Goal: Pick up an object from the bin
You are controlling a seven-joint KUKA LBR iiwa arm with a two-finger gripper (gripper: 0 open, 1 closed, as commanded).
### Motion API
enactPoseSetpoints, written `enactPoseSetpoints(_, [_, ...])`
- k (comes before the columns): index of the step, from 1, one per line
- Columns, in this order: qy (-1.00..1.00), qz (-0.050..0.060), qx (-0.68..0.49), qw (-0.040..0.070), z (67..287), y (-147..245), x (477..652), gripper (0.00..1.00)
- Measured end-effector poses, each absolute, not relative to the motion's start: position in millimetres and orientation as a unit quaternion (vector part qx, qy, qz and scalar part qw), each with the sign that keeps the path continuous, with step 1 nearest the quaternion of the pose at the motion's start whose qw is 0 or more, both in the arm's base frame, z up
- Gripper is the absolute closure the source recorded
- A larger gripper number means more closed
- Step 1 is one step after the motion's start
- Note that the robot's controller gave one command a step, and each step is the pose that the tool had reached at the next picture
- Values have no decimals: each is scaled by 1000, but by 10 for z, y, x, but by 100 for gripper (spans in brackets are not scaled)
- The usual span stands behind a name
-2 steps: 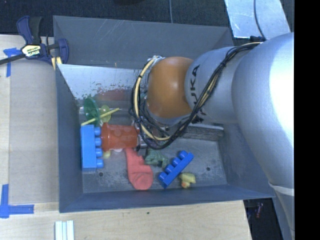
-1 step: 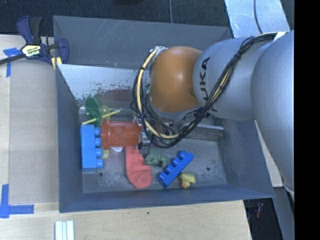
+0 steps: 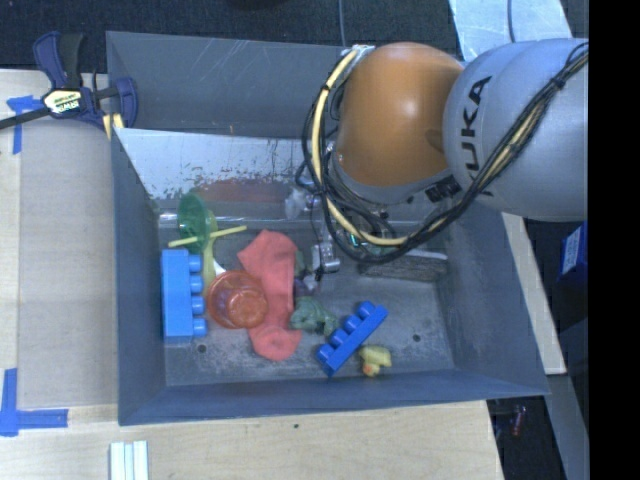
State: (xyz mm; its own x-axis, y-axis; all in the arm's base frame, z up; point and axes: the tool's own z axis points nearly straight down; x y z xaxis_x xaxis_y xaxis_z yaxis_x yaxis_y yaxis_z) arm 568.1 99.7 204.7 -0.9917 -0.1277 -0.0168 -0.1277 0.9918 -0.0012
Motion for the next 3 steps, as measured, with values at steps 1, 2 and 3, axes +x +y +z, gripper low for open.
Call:
enactPoseSetpoints(1, [998,0,-65,5,2014,1009,5662,0])
enactPoseSetpoints(2, [999,1,-42,8,1389,1103,5146,0])
enactPoseSetpoints(3, [999,2,-30,9,1103,1069,5040,0])
